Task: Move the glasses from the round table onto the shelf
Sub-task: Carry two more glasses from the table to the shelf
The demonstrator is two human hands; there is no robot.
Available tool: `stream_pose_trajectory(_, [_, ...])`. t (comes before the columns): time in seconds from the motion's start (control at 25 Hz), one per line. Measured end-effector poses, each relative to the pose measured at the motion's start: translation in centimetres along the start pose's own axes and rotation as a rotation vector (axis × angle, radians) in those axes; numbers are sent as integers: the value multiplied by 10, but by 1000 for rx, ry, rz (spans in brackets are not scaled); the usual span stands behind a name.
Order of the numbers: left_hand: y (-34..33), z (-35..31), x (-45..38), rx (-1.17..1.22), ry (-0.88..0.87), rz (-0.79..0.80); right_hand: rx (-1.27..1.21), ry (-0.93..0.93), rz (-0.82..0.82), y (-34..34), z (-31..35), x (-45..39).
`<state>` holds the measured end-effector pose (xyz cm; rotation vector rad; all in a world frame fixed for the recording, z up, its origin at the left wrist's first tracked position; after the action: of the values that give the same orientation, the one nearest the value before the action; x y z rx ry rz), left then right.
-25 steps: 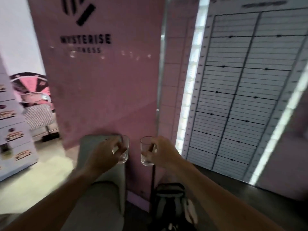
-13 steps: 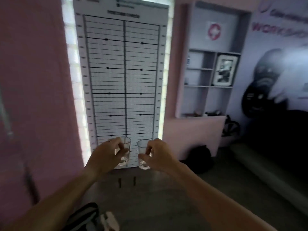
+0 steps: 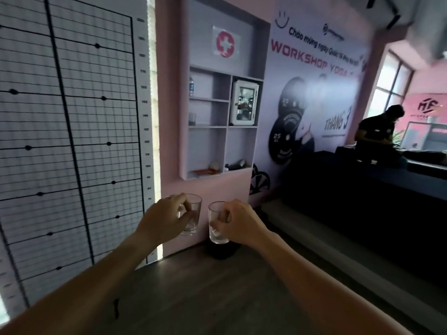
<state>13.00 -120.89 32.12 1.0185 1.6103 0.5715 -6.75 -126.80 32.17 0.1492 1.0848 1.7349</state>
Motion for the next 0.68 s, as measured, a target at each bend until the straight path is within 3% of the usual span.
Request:
stream_pose_trajectory(0.36, [-95,4,-174,36,-48,-25,-10,-104,-120,37,-114,-125])
stream_pose_trajectory(0.68, [-203,-1,-317,20,30,-81,-28,-41,-77,69,-239,-258])
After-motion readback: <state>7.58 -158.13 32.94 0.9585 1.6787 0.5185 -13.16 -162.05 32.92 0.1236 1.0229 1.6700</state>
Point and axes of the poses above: each hand's wrist, its own x-axis away from the middle knuckle, its own y-axis out of the back of the hand, z = x × y, the point moved 3 cm from there along -x, towards the middle knuckle, and after that the axes turned 9 degrees about -x, right-handed, at the moved point
